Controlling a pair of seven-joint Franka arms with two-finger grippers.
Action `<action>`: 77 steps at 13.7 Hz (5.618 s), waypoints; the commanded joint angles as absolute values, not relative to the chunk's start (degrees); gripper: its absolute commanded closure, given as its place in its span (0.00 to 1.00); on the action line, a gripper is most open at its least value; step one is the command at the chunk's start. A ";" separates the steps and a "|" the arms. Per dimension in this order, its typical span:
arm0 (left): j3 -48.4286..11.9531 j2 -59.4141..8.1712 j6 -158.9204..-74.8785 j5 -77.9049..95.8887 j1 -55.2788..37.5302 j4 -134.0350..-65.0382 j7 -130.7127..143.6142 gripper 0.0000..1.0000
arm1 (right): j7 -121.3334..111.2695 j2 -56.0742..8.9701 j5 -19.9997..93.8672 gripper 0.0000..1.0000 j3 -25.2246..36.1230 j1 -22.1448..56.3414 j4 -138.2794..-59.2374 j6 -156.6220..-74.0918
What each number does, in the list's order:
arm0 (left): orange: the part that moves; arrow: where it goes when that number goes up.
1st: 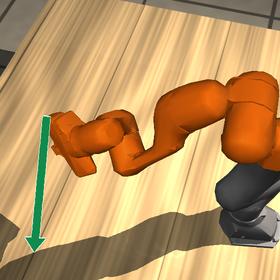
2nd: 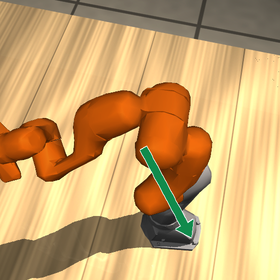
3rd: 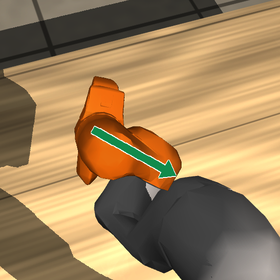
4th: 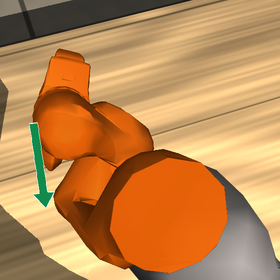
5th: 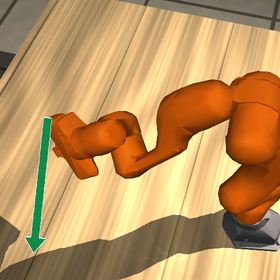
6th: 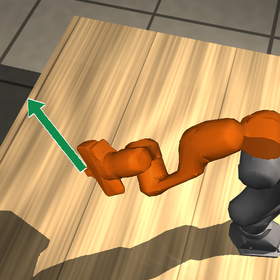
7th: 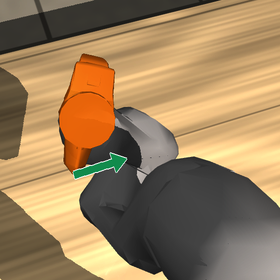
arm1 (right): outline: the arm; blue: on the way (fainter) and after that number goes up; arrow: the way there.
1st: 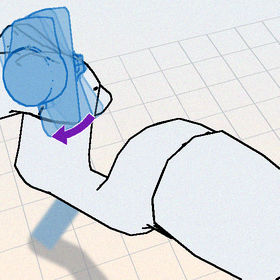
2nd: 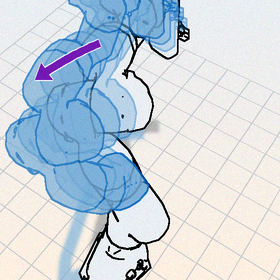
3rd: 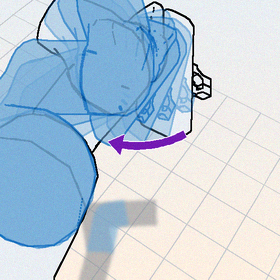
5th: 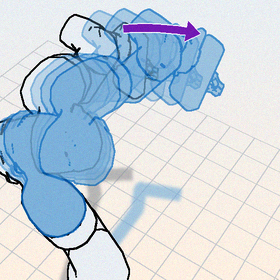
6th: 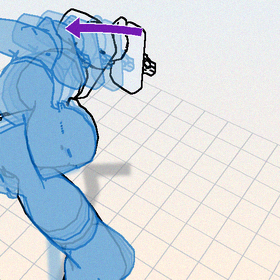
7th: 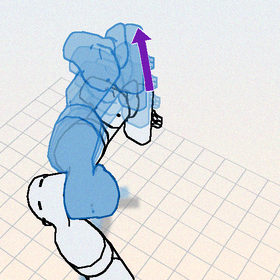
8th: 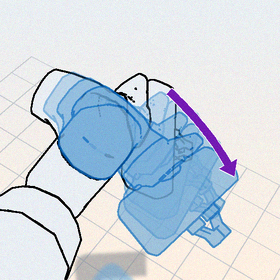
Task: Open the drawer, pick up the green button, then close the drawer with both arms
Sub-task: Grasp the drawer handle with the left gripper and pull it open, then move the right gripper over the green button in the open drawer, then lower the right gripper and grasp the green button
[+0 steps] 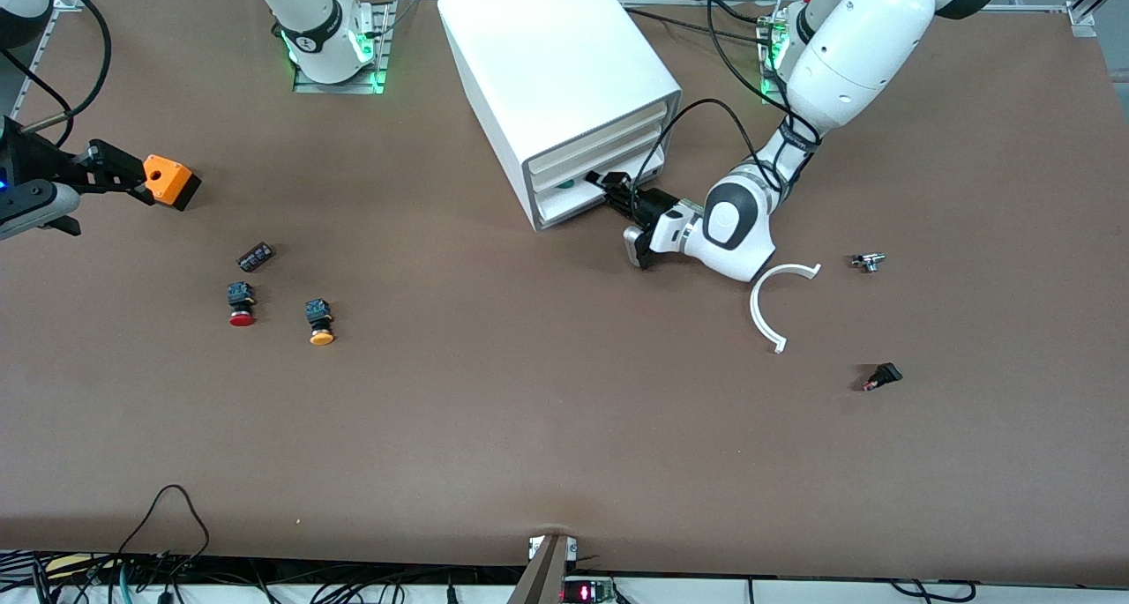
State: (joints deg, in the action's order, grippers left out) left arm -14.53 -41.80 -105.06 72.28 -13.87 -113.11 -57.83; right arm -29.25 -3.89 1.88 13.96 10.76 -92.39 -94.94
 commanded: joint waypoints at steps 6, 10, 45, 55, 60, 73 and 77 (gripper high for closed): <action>-13.27 -42.45 -106.44 73.48 -11.60 -110.66 -53.36 0.92 | -29.71 -5.36 3.16 0.00 14.06 10.72 -90.79 -97.89; -11.52 -42.71 -106.52 73.39 -11.42 -109.60 -53.00 0.92 | -30.06 -6.94 4.22 0.00 14.06 10.99 -90.09 -99.32; -11.86 -18.02 -91.93 3.43 2.11 -98.35 22.00 0.00 | 39.71 -38.76 15.12 0.01 13.80 53.25 -71.63 -111.35; -12.30 -19.69 -94.40 4.30 1.85 -97.91 29.27 0.00 | 54.05 -41.92 15.64 0.03 8.17 56.07 -72.16 -111.53; -12.30 -20.39 -94.39 4.39 1.05 -97.91 29.36 0.00 | 54.49 -44.12 14.86 0.06 8.17 57.57 -72.42 -111.53; -12.22 -20.65 -94.48 4.48 1.06 -97.82 29.53 0.00 | 53.70 -44.48 14.15 1.00 8.44 58.27 -74.80 -111.36; -12.22 -20.74 -93.96 4.48 1.58 -98.00 29.36 0.00 | 53.44 -43.86 14.68 1.00 9.92 56.87 -68.58 -104.01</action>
